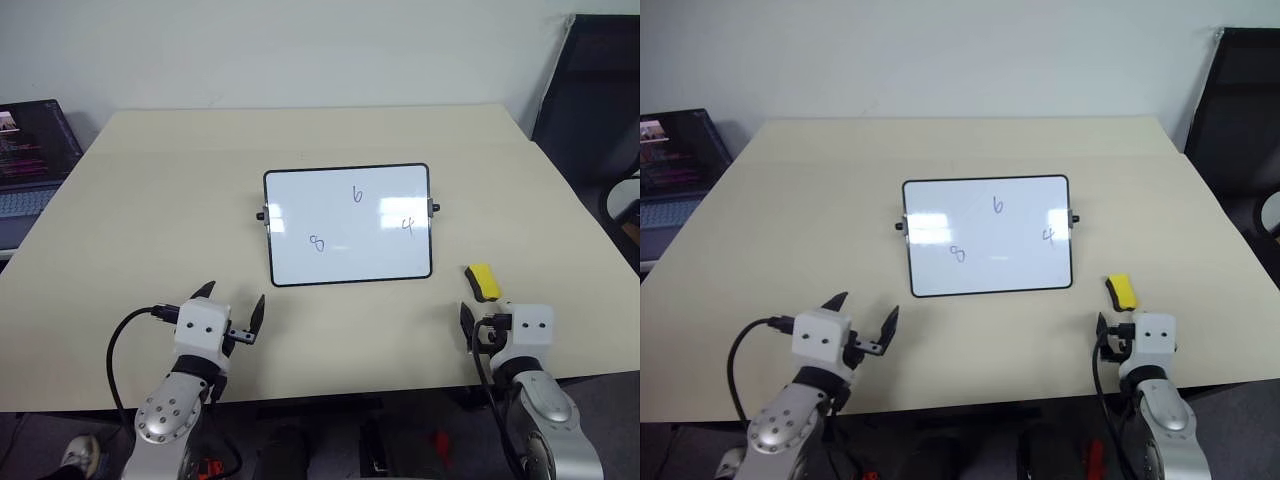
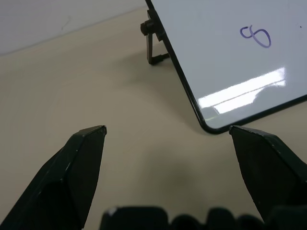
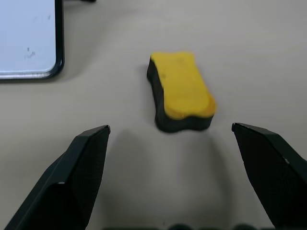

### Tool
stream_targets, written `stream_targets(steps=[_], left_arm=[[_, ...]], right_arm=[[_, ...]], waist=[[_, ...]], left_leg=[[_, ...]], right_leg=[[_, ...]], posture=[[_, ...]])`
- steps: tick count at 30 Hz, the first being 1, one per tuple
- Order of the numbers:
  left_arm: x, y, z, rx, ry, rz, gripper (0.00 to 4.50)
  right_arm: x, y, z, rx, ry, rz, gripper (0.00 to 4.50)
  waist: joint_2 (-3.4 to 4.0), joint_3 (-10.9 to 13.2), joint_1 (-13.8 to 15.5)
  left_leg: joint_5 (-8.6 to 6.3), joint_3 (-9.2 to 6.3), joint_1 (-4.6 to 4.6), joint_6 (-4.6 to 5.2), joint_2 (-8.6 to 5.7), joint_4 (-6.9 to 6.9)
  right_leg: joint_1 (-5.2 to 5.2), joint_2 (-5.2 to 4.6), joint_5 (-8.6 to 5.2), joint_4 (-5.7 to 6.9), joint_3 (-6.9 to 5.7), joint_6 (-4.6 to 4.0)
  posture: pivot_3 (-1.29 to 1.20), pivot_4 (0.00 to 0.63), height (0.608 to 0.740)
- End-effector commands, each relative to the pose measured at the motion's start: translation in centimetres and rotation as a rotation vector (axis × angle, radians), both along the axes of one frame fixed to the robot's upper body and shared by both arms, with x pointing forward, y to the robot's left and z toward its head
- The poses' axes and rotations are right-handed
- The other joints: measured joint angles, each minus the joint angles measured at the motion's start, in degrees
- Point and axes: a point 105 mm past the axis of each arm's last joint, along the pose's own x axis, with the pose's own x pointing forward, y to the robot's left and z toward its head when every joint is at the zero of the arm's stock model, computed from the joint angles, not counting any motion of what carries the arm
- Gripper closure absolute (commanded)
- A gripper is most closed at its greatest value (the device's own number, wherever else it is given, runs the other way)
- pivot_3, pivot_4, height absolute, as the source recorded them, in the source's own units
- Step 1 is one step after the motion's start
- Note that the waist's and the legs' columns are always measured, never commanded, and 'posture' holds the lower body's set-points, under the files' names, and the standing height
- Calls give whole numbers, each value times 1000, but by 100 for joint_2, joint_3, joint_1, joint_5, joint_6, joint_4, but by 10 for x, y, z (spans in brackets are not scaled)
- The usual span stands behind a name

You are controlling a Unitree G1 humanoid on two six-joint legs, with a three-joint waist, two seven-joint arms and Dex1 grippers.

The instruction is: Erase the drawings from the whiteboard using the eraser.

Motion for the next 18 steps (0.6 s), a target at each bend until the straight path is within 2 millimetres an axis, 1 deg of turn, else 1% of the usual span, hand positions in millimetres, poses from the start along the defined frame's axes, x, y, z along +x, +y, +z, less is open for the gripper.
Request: stream_targets(steps=[1, 4, 8, 12, 18], left_arm=[[1, -1, 18, 10, -54, -16, 0], [3, 3, 17, 13, -60, 6, 0], [6, -2, 24, 13, -85, -3, 0], [9, 0, 24, 19, -90, 0, 0], [15, -7, 25, 11, -103, -12, 0]], right_arm=[[2, 8, 18, -9, -65, 15, 53], [3, 6, 16, -9, -68, 7, 53], [8, 4, 17, -9, -78, 1, 53], [15, 1, 21, -16, -98, 1, 53], [14, -6, 24, -33, -108, -4, 53]], waist=[[0, 0, 0], [0, 0, -1], [0, 0, 0], [0, 0, -2], [0, 0, 1]], left_leg=[[0, 0, 1, 0, 1, 0], [0, 1, 4, 0, 4, 2], [0, 2, 2, 0, 0, 0], [-1, 3, 1, -2, -3, -4], [-2, 0, 1, -3, -4, -4]], right_leg=[[0, -1, -1, 0, 0, -1], [2, -1, -2, -1, -3, -4], [0, 0, -2, -2, -2, -3], [0, 2, -1, -2, -1, -1], [1, 6, 2, 0, -1, 4]], posture=[[0, 150, 740], [0, 150, 740], [0, 150, 740], [0, 150, 740], [0, 150, 740]])
